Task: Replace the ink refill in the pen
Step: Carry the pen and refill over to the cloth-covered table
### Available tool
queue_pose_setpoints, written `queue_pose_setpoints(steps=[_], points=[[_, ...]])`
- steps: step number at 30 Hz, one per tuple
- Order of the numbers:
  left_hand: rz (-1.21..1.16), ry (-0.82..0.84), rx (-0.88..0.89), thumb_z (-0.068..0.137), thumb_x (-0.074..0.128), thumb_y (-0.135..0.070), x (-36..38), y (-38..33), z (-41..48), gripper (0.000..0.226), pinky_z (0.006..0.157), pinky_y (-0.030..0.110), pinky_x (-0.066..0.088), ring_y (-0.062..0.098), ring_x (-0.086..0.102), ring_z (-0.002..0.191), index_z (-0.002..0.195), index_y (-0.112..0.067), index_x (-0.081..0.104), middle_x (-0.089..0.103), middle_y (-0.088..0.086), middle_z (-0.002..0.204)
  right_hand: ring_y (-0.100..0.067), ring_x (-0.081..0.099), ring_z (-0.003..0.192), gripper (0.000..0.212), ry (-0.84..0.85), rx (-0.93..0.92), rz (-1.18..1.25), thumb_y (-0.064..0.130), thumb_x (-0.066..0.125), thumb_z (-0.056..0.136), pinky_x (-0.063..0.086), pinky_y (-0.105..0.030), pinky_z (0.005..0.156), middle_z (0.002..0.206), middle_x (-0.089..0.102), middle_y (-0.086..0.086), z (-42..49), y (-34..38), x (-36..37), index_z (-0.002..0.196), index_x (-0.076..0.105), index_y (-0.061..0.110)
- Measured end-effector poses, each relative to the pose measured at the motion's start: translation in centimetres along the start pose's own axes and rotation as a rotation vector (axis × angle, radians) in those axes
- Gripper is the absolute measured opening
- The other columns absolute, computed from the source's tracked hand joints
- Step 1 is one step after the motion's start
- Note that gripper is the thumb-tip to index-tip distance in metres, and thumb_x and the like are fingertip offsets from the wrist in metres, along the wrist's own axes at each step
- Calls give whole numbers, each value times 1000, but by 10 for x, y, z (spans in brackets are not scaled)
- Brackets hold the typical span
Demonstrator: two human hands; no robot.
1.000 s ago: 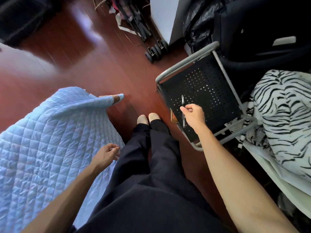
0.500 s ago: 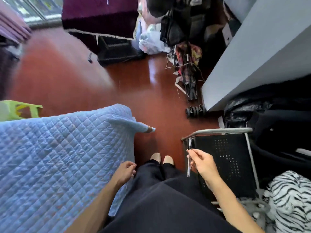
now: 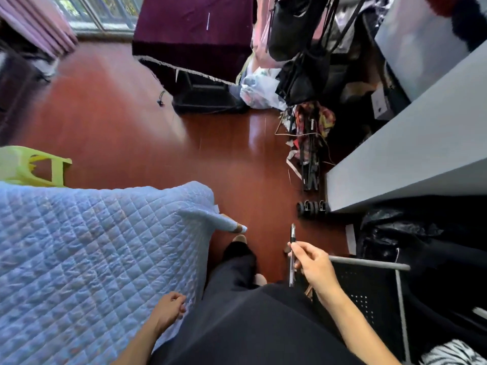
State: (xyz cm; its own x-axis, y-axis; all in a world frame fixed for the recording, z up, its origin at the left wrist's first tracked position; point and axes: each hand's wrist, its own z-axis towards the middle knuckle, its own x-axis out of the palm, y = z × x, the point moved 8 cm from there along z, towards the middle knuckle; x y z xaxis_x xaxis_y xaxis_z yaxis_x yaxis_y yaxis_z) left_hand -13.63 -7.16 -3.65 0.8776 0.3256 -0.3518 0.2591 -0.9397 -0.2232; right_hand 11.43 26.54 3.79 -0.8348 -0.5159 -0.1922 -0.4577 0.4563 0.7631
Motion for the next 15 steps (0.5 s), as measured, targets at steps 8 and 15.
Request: queue_pose_setpoints(steps=[8, 15], points=[[70, 54, 155, 103, 43, 2, -25, -146, 39, 36, 45, 22, 37, 17, 41, 50, 68, -7, 47, 47, 9, 60, -4, 57, 55, 15, -52, -10, 57, 17, 69, 105, 47, -13, 56, 63, 71, 6, 55, 77, 23, 99, 83, 14], [-1, 68, 307, 100, 48, -5, -48, -297, 61, 24, 59, 27, 43, 20, 53, 62, 80, -11, 59, 58, 11, 73, -12, 61, 65, 16, -25, -20, 28, 19, 68, 106, 49, -15, 59, 64, 72, 6, 122, 144, 37, 100, 83, 15]])
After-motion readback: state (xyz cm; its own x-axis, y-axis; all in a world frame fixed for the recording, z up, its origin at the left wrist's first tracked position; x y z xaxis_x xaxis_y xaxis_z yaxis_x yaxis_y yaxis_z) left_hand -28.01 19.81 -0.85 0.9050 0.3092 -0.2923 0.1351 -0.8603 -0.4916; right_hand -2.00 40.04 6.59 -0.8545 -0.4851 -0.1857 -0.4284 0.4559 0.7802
